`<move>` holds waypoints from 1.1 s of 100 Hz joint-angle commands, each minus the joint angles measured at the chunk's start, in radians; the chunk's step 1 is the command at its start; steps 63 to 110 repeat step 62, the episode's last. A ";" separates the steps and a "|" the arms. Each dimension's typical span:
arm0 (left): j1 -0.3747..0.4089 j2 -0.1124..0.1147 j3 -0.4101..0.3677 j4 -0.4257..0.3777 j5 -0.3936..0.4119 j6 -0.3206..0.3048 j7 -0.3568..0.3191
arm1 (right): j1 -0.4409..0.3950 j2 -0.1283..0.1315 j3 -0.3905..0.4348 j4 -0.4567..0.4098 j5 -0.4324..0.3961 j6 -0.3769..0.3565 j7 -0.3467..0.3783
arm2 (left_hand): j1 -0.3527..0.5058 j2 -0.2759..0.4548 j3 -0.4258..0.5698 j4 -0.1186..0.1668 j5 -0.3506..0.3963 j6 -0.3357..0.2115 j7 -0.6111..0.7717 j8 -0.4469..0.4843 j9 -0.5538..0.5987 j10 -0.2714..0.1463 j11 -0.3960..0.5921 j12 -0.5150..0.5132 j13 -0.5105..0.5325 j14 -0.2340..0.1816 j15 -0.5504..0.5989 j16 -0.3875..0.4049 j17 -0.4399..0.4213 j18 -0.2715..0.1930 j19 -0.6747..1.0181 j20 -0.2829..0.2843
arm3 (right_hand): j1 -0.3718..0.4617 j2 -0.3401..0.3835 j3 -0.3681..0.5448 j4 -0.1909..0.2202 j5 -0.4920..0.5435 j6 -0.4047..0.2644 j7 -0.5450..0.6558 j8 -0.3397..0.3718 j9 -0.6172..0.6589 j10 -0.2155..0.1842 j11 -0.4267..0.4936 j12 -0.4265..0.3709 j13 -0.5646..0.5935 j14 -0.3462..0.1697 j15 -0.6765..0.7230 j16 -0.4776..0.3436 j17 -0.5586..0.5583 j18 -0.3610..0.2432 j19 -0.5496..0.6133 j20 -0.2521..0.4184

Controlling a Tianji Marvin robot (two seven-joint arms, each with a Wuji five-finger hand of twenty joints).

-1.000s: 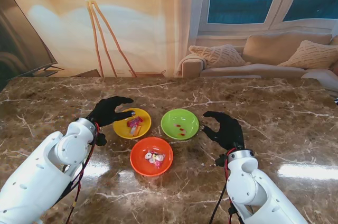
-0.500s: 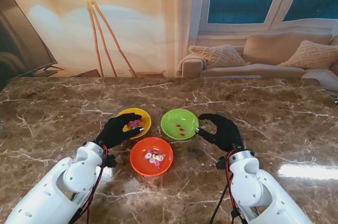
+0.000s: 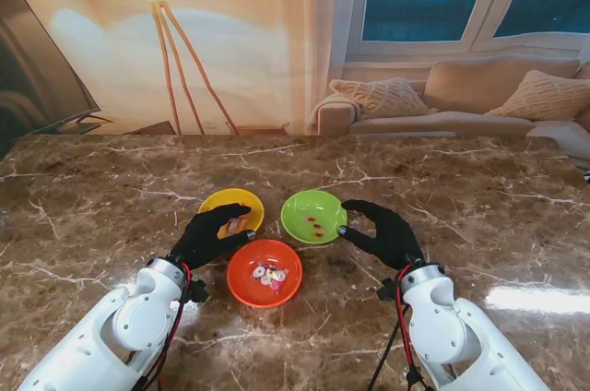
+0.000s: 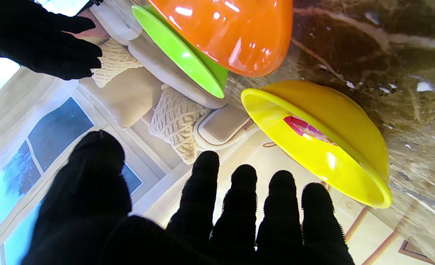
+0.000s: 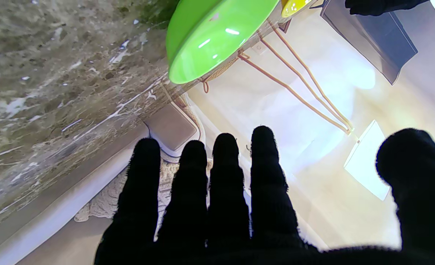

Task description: Portion candies into small dishes

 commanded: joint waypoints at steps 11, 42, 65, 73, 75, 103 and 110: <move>0.013 -0.003 -0.007 -0.017 0.000 0.008 -0.003 | -0.022 0.002 0.008 -0.013 0.006 -0.004 0.028 | -0.045 0.053 -0.033 0.025 -0.012 0.008 -0.020 -0.023 -0.042 -0.017 -0.012 -0.020 -0.024 -0.035 -0.020 -0.012 -0.010 -0.047 -0.033 -0.018 | -0.052 0.017 -0.014 0.039 -0.025 0.003 -0.014 -0.019 -0.028 -0.015 -0.014 -0.024 0.014 -0.032 -0.013 -0.036 0.004 -0.036 -0.023 -0.032; 0.014 -0.003 -0.010 -0.017 0.003 -0.002 0.000 | -0.020 -0.002 0.005 -0.012 0.002 -0.014 0.006 | -0.044 0.053 -0.039 0.026 -0.011 0.011 -0.022 -0.022 -0.040 -0.014 -0.014 -0.019 -0.023 -0.033 -0.021 -0.012 -0.011 -0.046 -0.034 -0.017 | -0.053 0.023 -0.012 0.039 -0.027 0.002 -0.013 -0.026 -0.033 -0.013 -0.009 -0.033 0.013 -0.032 -0.011 -0.040 0.004 -0.035 -0.012 -0.046; 0.010 -0.003 -0.005 -0.015 0.004 0.004 -0.001 | -0.024 -0.002 0.009 -0.013 0.000 -0.013 0.004 | -0.042 0.055 -0.039 0.027 -0.010 0.012 -0.022 -0.021 -0.039 -0.013 -0.014 -0.018 -0.023 -0.032 -0.021 -0.012 -0.010 -0.045 -0.033 -0.016 | -0.047 0.022 -0.009 0.038 -0.022 -0.003 -0.005 -0.026 -0.032 -0.013 -0.004 -0.033 0.011 -0.032 -0.009 -0.040 0.000 -0.031 -0.006 -0.052; 0.010 -0.003 -0.005 -0.015 0.004 0.004 -0.001 | -0.024 -0.002 0.009 -0.013 0.000 -0.013 0.004 | -0.042 0.055 -0.039 0.027 -0.010 0.012 -0.022 -0.021 -0.039 -0.013 -0.014 -0.018 -0.023 -0.032 -0.021 -0.012 -0.010 -0.045 -0.033 -0.016 | -0.047 0.022 -0.009 0.038 -0.022 -0.003 -0.005 -0.026 -0.032 -0.013 -0.004 -0.033 0.011 -0.032 -0.009 -0.040 0.000 -0.031 -0.006 -0.052; 0.010 -0.003 -0.005 -0.015 0.004 0.004 -0.001 | -0.024 -0.002 0.009 -0.013 0.000 -0.013 0.004 | -0.042 0.055 -0.039 0.027 -0.010 0.012 -0.022 -0.021 -0.039 -0.013 -0.014 -0.018 -0.023 -0.032 -0.021 -0.012 -0.010 -0.045 -0.033 -0.016 | -0.047 0.022 -0.009 0.038 -0.022 -0.003 -0.005 -0.026 -0.032 -0.013 -0.004 -0.033 0.011 -0.032 -0.009 -0.040 0.000 -0.031 -0.006 -0.052; 0.010 -0.003 -0.005 -0.015 0.004 0.004 -0.001 | -0.024 -0.002 0.009 -0.013 0.000 -0.013 0.004 | -0.042 0.055 -0.039 0.027 -0.010 0.012 -0.022 -0.021 -0.039 -0.013 -0.014 -0.018 -0.023 -0.032 -0.021 -0.012 -0.010 -0.045 -0.033 -0.016 | -0.047 0.022 -0.009 0.038 -0.022 -0.003 -0.005 -0.026 -0.032 -0.013 -0.004 -0.033 0.011 -0.032 -0.009 -0.040 0.000 -0.031 -0.006 -0.052; 0.010 -0.003 -0.005 -0.015 0.004 0.004 -0.001 | -0.024 -0.002 0.009 -0.013 0.000 -0.013 0.004 | -0.042 0.055 -0.039 0.027 -0.010 0.012 -0.022 -0.021 -0.039 -0.013 -0.014 -0.018 -0.023 -0.032 -0.021 -0.012 -0.010 -0.045 -0.033 -0.016 | -0.047 0.022 -0.009 0.038 -0.022 -0.003 -0.005 -0.026 -0.032 -0.013 -0.004 -0.033 0.011 -0.032 -0.009 -0.040 0.000 -0.031 -0.006 -0.052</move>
